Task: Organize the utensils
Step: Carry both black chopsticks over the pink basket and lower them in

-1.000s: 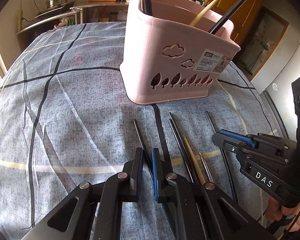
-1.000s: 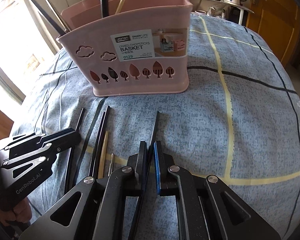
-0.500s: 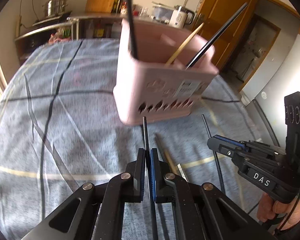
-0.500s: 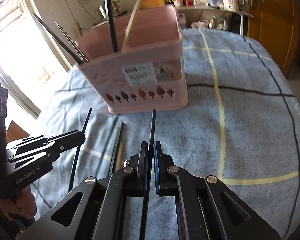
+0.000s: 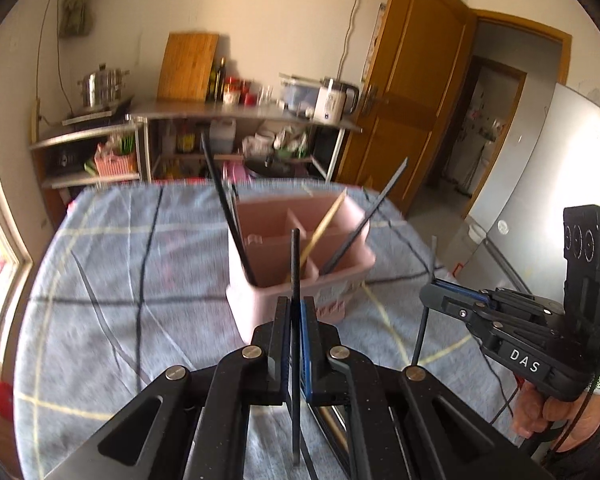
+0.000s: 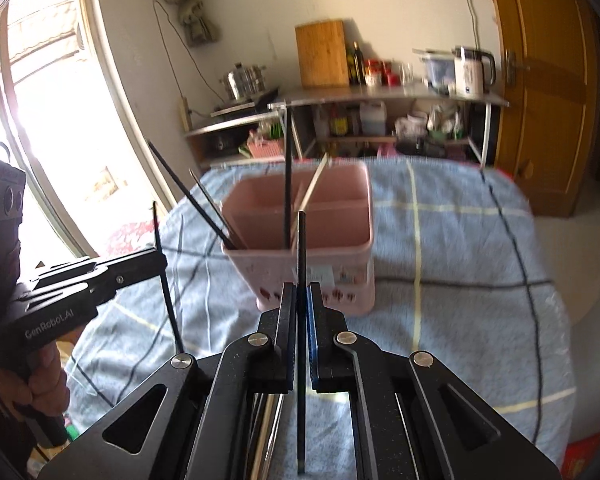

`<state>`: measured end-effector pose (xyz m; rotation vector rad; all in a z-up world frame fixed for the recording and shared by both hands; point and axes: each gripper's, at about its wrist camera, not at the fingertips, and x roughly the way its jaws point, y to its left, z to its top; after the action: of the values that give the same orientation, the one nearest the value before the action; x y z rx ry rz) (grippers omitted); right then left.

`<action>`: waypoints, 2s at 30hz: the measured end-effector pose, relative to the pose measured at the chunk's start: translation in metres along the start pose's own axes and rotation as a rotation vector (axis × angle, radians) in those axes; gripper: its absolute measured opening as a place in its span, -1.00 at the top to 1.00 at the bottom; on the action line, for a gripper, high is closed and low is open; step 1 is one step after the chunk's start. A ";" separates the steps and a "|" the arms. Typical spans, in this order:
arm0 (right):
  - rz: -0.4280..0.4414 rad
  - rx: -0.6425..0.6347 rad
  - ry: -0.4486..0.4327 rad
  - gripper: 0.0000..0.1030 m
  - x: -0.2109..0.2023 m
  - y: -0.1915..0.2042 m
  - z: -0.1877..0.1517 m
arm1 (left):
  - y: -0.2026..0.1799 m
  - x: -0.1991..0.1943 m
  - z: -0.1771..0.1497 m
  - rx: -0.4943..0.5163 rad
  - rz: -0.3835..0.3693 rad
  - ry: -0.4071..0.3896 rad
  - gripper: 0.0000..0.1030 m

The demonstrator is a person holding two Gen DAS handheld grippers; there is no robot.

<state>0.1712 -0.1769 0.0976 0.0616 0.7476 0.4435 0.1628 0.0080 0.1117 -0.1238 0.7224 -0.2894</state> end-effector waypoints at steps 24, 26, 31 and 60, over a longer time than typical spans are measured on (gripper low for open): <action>-0.017 -0.033 -0.041 0.91 -0.039 0.002 -0.015 | -0.010 -0.035 -0.013 0.042 0.020 -0.019 0.92; -0.017 -0.033 -0.045 0.91 -0.040 0.001 -0.014 | -0.010 -0.035 -0.010 0.042 0.022 -0.019 0.92; -0.009 -0.046 -0.068 0.91 -0.047 0.007 -0.007 | -0.012 -0.042 -0.001 0.050 0.028 -0.031 0.92; 0.023 -0.109 -0.280 0.91 -0.057 0.037 0.086 | -0.004 -0.066 0.107 0.062 0.025 -0.190 0.92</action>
<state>0.1786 -0.1585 0.2054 0.0295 0.4470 0.4851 0.1856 0.0253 0.2340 -0.0824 0.5261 -0.2721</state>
